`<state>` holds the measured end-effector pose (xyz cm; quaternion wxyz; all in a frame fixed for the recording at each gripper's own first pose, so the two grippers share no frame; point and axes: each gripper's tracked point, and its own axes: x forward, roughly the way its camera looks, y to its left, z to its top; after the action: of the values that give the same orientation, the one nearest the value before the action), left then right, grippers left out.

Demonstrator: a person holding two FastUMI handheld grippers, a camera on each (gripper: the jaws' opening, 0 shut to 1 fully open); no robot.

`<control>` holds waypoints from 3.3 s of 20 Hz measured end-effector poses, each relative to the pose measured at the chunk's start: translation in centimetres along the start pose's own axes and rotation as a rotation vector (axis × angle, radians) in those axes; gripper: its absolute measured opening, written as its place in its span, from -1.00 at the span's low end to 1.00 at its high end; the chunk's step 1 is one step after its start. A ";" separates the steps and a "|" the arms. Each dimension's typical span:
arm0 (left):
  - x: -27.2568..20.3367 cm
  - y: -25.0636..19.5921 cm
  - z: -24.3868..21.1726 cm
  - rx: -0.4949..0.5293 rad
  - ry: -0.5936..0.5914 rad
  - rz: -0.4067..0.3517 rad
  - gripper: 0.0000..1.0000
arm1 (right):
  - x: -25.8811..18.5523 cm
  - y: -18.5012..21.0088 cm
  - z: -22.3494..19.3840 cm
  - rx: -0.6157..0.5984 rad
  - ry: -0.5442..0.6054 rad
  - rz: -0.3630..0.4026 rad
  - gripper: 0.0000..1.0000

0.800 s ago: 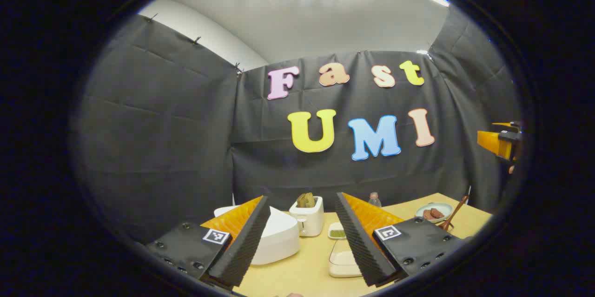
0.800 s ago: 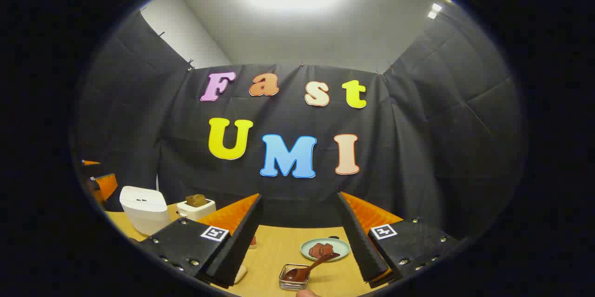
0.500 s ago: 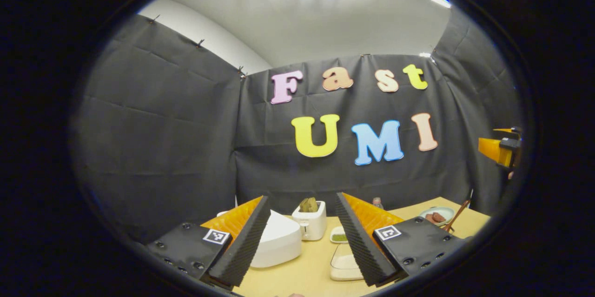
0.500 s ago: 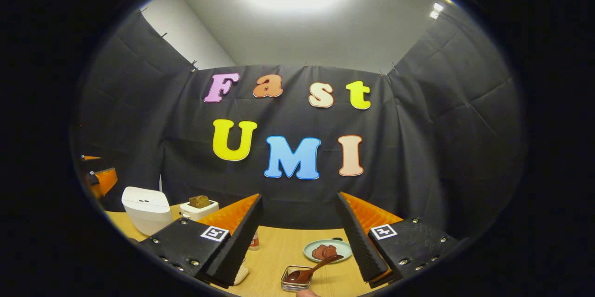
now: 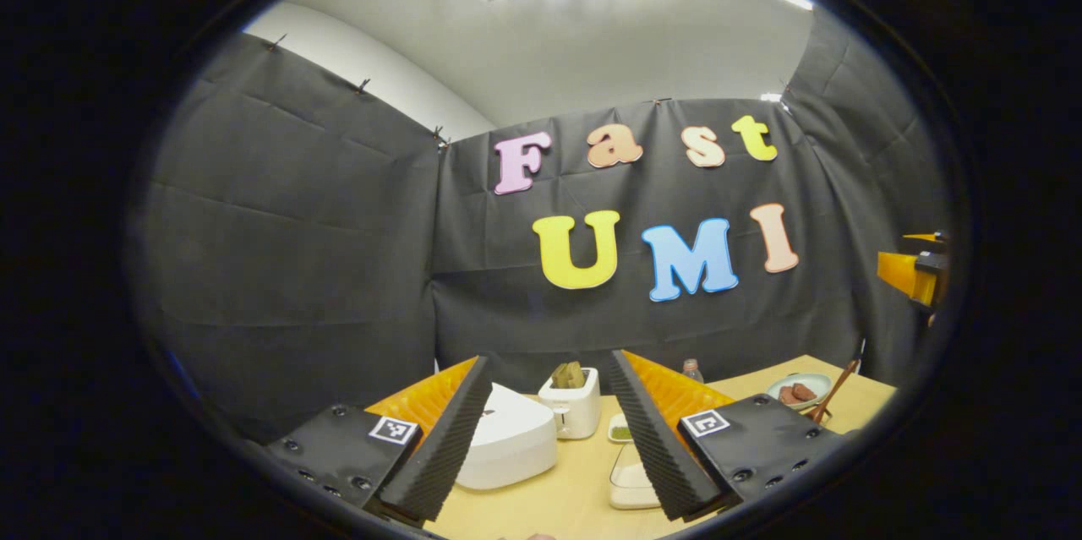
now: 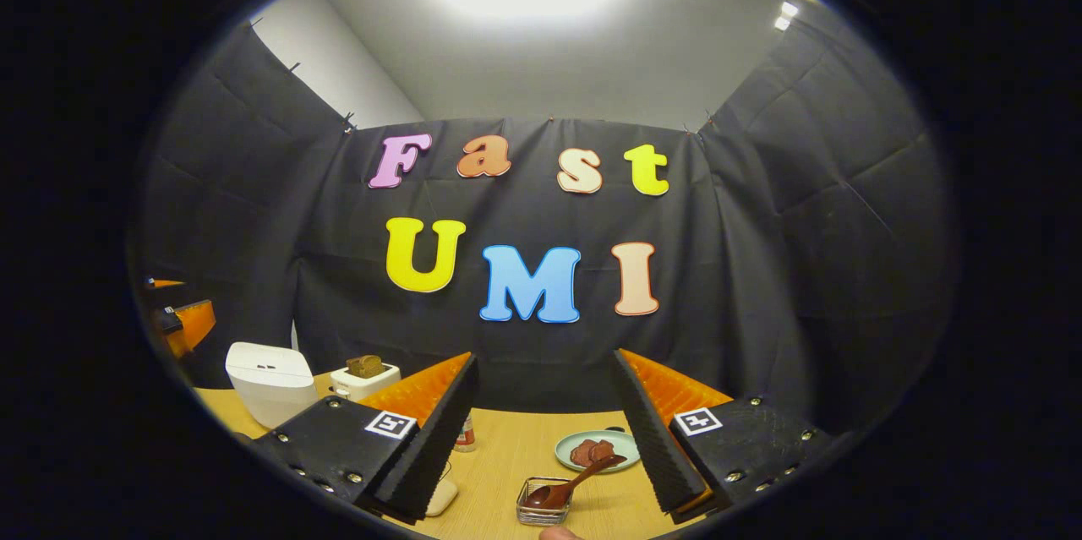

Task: Close the left gripper, press the button to open the rice cooker; take a wooden spoon from the chopstick holder with the right hand, scoop a spoonful of rice and pour it into the rice cooker, then put the wooden spoon back into the chopstick holder.

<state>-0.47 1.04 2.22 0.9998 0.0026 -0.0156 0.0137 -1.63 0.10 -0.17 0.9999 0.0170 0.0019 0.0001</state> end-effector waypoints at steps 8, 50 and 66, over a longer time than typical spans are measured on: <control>-1.4 0.4 0.1 -0.013 0.008 0.014 0.95 | -0.9 -0.6 -0.2 -0.008 0.007 -0.003 0.90; 22.7 12.6 -18.3 0.013 0.210 0.054 -0.82 | -9.2 -0.2 -2.7 -0.177 0.152 -0.278 0.91; 24.3 12.9 -26.7 0.009 0.394 0.021 -0.83 | -9.3 2.6 -2.0 -0.163 0.139 -0.268 0.91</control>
<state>24.32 14.75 -23.66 0.9833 0.0041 0.1804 0.0247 -10.99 2.75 -2.01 0.9865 -0.0646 0.0731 -0.1319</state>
